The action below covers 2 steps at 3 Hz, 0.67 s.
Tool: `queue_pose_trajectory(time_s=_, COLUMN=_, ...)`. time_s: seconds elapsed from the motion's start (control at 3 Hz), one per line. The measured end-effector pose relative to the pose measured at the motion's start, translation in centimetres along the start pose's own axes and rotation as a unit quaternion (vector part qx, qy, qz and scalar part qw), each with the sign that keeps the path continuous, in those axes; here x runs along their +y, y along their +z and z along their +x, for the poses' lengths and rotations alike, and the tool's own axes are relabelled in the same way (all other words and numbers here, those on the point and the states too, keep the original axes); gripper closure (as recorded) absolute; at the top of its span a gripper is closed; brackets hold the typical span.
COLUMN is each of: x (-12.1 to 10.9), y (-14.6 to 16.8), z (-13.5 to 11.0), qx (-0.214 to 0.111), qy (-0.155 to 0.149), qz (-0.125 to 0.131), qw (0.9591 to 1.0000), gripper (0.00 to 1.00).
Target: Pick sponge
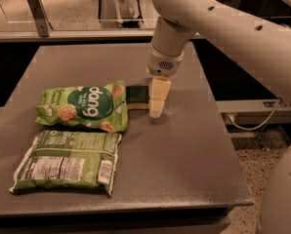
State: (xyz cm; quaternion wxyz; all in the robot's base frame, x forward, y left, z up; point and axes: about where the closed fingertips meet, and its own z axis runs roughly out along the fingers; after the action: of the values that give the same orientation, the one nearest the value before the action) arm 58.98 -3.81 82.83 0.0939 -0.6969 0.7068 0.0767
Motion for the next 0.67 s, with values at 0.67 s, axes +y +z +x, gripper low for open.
queue_pose_trajectory(time_s=0.67, x=-0.33, y=0.48, z=-0.1, qx=-0.001, qy=0.0, qz=-0.001, qw=1.0, gripper=0.28)
